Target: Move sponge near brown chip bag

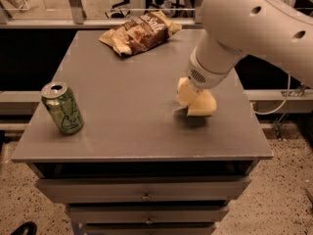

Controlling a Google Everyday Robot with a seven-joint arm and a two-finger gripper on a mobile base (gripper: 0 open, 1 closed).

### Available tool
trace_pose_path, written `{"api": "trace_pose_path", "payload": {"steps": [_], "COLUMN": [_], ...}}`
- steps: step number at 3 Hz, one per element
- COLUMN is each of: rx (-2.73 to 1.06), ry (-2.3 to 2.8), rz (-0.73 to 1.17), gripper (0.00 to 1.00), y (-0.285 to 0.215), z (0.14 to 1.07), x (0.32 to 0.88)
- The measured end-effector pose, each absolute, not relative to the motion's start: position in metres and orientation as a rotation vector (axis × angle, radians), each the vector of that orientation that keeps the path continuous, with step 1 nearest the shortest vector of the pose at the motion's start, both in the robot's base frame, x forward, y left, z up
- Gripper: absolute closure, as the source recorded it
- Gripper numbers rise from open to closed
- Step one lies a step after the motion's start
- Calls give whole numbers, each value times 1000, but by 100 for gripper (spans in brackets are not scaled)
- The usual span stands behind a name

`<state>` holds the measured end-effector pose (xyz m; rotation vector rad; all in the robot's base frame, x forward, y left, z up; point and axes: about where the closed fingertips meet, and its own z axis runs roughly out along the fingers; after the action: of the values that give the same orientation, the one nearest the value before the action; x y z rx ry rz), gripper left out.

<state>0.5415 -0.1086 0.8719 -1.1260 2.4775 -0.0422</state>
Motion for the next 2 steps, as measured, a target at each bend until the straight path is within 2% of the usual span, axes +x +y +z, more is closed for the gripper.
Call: {"api": "trace_pose_path", "payload": {"steps": [1,2], "rx": [-1058,-1020], "ry": [2349,2183], "rz": [-122,-189], "gripper": [100,100], "y": [-95,-68], "z": [892,921], "x": [588,669]}}
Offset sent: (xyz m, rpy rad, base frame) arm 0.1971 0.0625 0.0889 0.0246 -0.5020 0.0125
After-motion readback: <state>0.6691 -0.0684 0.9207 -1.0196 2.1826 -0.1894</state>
